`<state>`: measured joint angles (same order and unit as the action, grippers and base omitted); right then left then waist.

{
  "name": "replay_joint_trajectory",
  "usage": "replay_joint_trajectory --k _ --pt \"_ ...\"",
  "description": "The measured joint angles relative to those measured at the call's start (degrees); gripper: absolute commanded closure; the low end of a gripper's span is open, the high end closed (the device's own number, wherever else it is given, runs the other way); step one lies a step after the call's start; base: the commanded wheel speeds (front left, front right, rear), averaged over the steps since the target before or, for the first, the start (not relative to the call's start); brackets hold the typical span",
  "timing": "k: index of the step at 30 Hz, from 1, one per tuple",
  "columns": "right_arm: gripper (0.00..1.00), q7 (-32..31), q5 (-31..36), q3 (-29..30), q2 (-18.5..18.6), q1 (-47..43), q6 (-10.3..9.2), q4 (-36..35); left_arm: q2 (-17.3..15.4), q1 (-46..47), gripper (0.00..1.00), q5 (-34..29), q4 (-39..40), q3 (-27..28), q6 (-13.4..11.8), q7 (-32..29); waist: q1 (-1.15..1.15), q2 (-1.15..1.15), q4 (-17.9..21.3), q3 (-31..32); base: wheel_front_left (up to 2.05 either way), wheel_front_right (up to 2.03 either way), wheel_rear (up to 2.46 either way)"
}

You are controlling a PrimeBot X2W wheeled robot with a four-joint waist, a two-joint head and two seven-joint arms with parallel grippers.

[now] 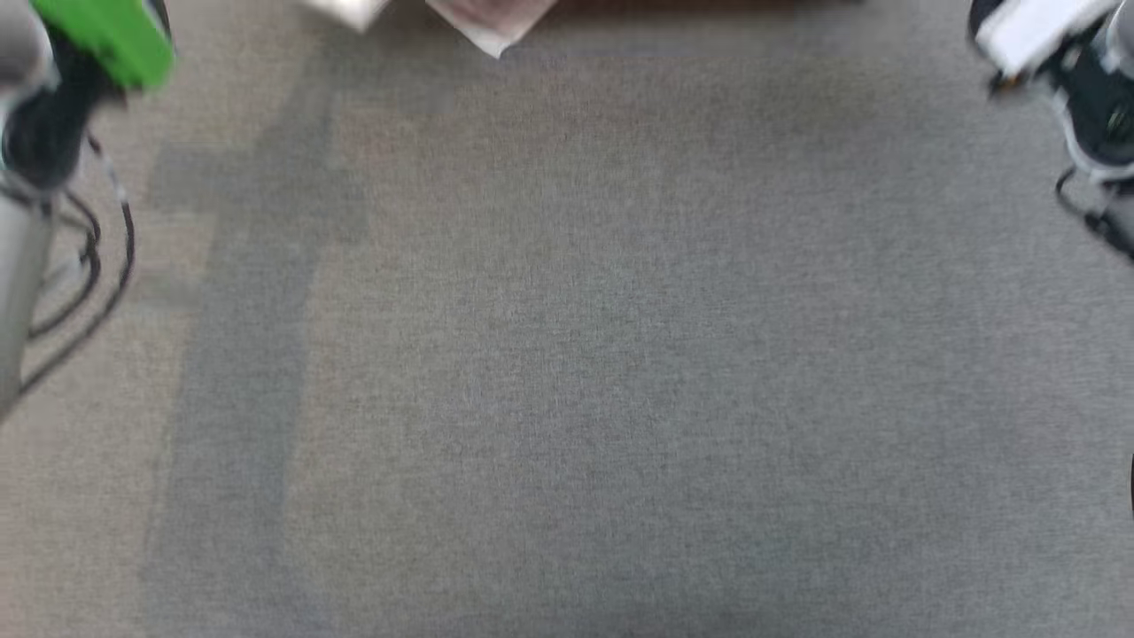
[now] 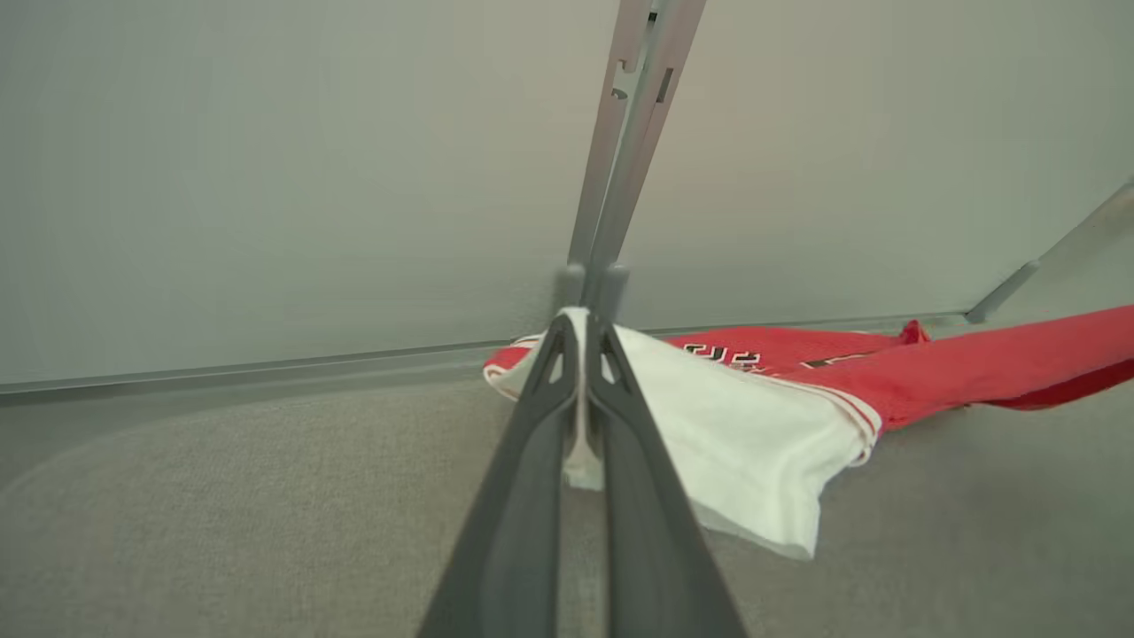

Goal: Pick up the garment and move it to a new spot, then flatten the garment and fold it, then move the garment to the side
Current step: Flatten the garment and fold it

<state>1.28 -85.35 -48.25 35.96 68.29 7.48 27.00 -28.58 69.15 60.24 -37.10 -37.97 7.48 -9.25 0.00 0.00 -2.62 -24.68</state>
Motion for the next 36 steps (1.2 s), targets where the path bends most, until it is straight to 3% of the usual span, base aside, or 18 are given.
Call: replay_joint_trajectory --k 9,20,27,36 --pt "1.0 -10.9 -5.6 -8.2 4.6 -16.9 0.0 -3.0 -9.2 -20.5 1.0 7.5 12.8 -7.2 -0.3 -16.1 0.0 0.0 0.7 9.8 0.0 0.0 0.0" --pt "1.0 -22.0 -7.8 -15.0 11.5 -27.2 0.0 -6.9 -21.2 -38.0 1.0 17.3 36.5 -11.7 -7.3 -29.9 0.0 0.0 2.4 19.8 0.0 0.0 0.0" --pt "1.0 -24.7 -8.7 -17.5 18.1 -31.3 0.01 -11.6 -27.7 -44.8 1.0 21.7 49.0 -13.3 -11.2 -33.7 -0.01 0.0 3.9 22.1 0.0 0.0 0.0" --pt "1.0 -25.7 -11.6 -19.2 24.5 -33.4 0.03 -16.4 -31.4 -46.7 1.0 24.0 54.5 -12.5 -13.8 -34.6 -0.01 0.0 4.1 21.3 0.0 0.0 0.0"
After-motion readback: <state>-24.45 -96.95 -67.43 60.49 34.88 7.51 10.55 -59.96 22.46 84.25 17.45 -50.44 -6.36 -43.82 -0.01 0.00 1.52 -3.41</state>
